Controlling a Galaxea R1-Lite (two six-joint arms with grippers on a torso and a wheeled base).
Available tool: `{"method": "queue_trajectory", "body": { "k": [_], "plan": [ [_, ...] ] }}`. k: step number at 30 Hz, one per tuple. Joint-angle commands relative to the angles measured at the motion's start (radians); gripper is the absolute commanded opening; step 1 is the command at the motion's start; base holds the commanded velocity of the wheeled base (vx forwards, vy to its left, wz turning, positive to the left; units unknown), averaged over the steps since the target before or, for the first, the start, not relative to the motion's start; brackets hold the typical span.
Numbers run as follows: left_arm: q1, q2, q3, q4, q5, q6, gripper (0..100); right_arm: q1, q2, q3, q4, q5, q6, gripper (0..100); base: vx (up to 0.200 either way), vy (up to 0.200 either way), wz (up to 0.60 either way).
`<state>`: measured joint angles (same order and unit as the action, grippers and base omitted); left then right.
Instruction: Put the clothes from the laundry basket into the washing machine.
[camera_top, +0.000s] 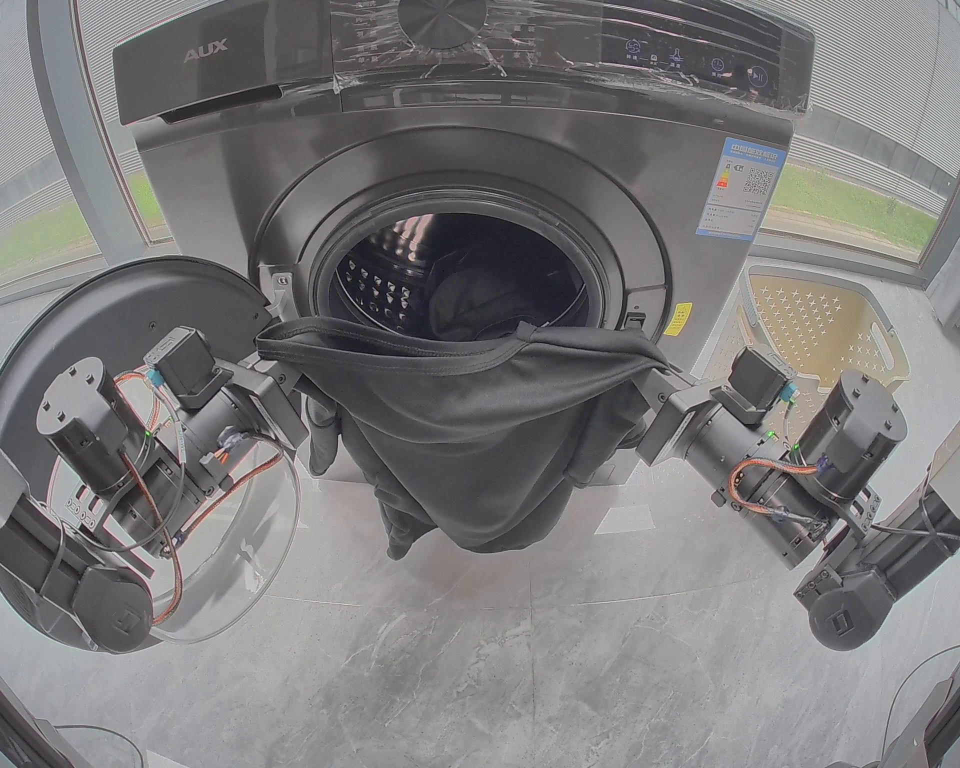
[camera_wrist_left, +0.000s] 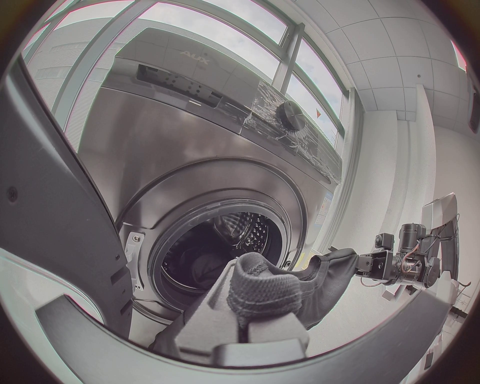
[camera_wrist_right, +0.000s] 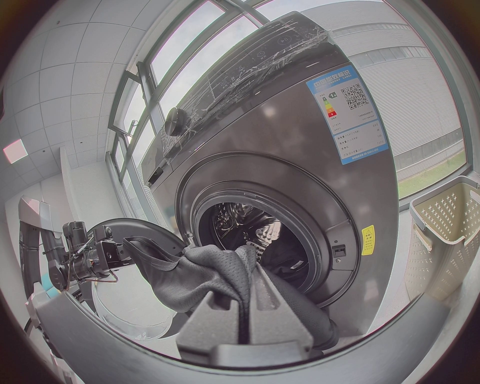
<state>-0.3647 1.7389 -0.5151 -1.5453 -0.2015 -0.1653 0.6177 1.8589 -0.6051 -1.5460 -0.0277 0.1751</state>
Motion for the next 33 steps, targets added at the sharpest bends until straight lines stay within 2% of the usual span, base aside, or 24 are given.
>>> {"method": "queue_trajectory", "body": {
  "k": [1,7,26,29,33],
  "plan": [
    [0.001,-0.004,-0.006,-0.001,0.001,0.0,0,0.002,0.002,-0.002,0.0,-0.001,0.0,0,0.0,0.0,0.0],
    [0.001,-0.004,-0.013,-0.001,-0.001,0.001,0,0.001,0.005,-0.008,0.0,-0.031,0.0,0,0.0,0.0,0.0],
    [0.006,-0.001,-0.068,-0.001,0.005,0.003,0,-0.013,-0.004,-0.047,0.001,-0.034,-0.003,0,0.0,0.0,0.0],
    [0.004,-0.002,-0.074,0.001,0.007,0.003,0,-0.016,-0.004,-0.047,0.003,-0.048,-0.005,0,0.0,0.0,0.0],
    [0.004,-0.002,-0.082,-0.001,0.03,0.006,0,-0.018,-0.01,-0.051,0.006,-0.051,-0.008,0,0.0,0.0,0.0]
  ]
}}
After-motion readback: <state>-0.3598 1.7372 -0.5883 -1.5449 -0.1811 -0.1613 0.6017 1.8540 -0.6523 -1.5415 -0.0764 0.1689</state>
